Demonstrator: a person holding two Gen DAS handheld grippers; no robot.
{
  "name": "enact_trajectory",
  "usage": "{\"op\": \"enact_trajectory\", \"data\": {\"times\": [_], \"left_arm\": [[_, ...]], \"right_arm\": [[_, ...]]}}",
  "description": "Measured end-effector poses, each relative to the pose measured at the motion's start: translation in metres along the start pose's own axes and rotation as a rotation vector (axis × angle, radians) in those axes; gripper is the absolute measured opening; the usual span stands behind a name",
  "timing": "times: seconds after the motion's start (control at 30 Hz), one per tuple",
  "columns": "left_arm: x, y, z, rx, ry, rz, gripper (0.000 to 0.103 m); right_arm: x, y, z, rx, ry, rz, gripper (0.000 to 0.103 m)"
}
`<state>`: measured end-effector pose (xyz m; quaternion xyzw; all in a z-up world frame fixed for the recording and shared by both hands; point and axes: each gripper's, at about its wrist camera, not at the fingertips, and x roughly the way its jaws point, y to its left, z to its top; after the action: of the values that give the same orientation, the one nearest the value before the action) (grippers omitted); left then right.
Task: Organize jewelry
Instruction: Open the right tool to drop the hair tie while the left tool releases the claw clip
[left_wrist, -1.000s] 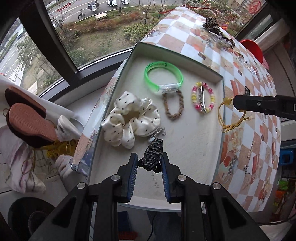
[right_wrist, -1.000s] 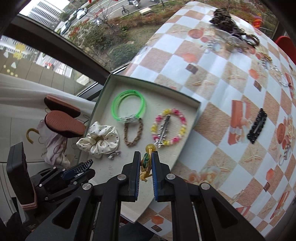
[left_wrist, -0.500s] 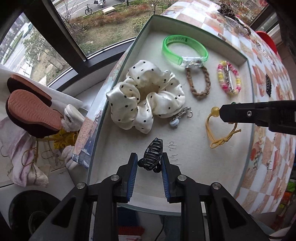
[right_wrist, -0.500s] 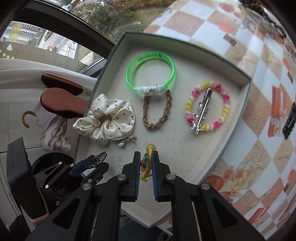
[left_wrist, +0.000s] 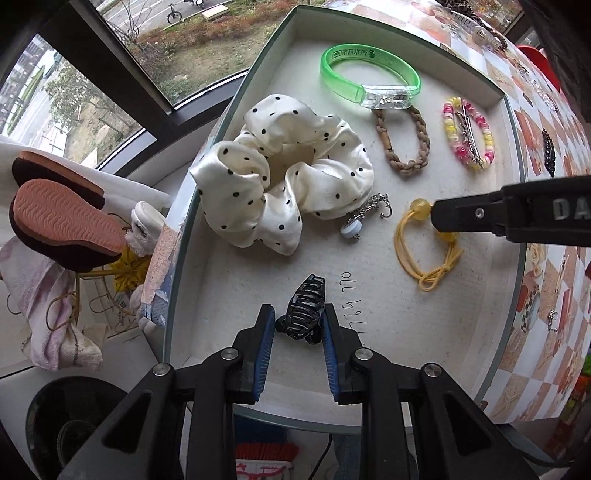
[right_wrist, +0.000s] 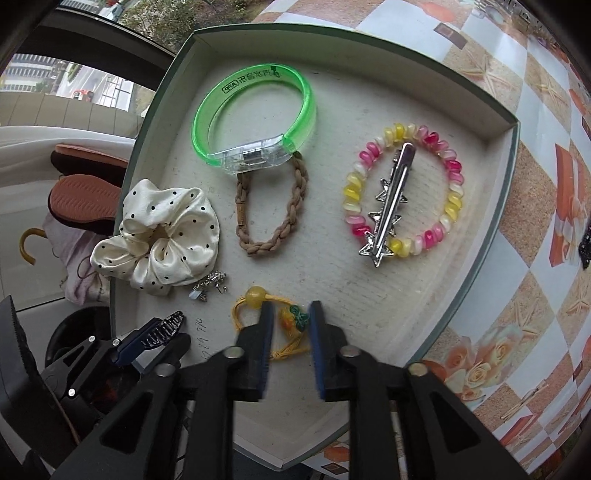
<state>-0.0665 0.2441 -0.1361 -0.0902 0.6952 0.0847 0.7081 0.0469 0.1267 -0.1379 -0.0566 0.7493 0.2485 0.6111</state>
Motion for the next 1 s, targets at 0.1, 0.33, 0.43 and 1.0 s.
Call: {"op": "enact_trajectory", "data": {"times": [0.1, 0.33, 0.43, 1.0], "left_arm": [[-0.002, 0.001, -0.001, -0.007, -0.005, 0.015, 0.097], [-0.014, -0.005, -0.003, 0.014, -0.025, 0.023, 0.1], [-0.018, -0.006, -0.002, 0.008, -0.024, 0.011, 0.1], [-0.049, -0.044, 0.023, 0.119, -0.095, 0.086, 0.103]], "right_arm": [[-0.012, -0.002, 0.002, -0.019, -0.025, -0.001, 0.049], [-0.045, -0.009, 0.005, -0.017, -0.099, 0.012, 0.055], [-0.062, -0.016, 0.004, 0.002, -0.141, 0.02, 0.065], [-0.12, -0.16, -0.078, 0.378, -0.274, -0.024, 0.089]]}}
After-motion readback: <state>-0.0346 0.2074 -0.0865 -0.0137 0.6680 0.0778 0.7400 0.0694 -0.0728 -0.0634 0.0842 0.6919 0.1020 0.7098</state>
